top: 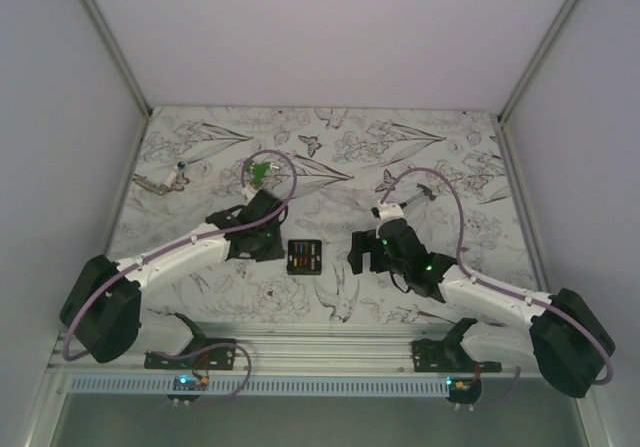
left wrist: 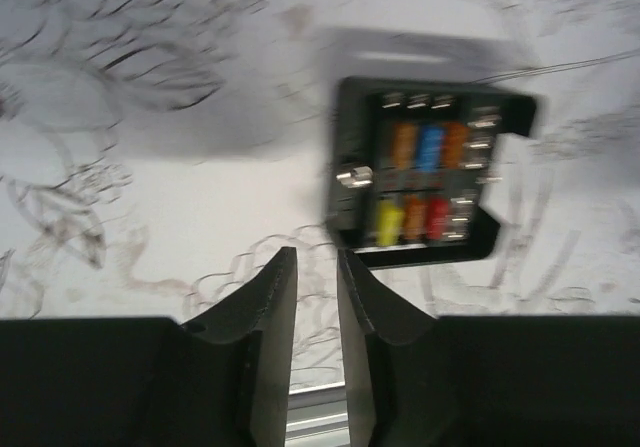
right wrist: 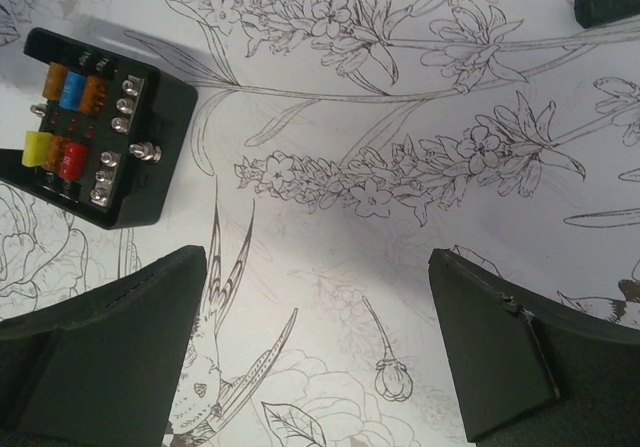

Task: Snap on the fuse box
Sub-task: Install the fuse at the fuse box base, then adjust the fuse box base at the center of the board.

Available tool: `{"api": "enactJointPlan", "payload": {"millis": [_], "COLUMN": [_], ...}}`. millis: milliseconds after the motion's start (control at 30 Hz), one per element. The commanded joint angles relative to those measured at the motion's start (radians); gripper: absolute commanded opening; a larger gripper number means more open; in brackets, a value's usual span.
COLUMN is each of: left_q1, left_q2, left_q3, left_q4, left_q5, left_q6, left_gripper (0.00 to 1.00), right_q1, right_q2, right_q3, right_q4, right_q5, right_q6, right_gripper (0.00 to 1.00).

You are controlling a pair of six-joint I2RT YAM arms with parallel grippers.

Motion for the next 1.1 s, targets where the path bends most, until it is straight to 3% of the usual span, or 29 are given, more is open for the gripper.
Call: {"api": "enactJointPlan", "payload": {"millis": [0,200,533,733,867,1067], "left_q1": [0.067,0.093,0.051,0.016,0.033,0.104], "left_q2": [-0.036,0.060,0.134,0.174,0.123,0.021], "left_q3": [-0.121,-0.157,-0.163,-0.167,-0.208,-0.281], "left_q4": [-0.011,0.104,0.227,0.305,0.310,0.285], "left_q5": [0.053,0.145,0.203,0.256,0.242,0.238], "left_q6": [0.010,0.007,-0.038,-0.062,-0.057,-0.028], "left_gripper": [0.22,0.10,0.11,0.16,0.24,0.47], "right_q1": [-0.009,-0.009,-0.027,-0.064,-0.065,-0.067], "right_q2": [0.015,0.071,0.204,0.457,0.624,0.832], "right_q3": [0.055,0.097,0.287,0.529,0.708,0.940], "right_q4": [-0.007,-0.003,-0.053,-0.061,-0.099,-0.163], "right_q5": [-0.014,-0.007,0.157,0.210,0.249,0.284], "right_q6": [-0.001,0.002,-0.067,-0.125,-0.163,-0.226], "right_gripper": [1.00,1.00,1.00,1.00,1.00,1.00]}}
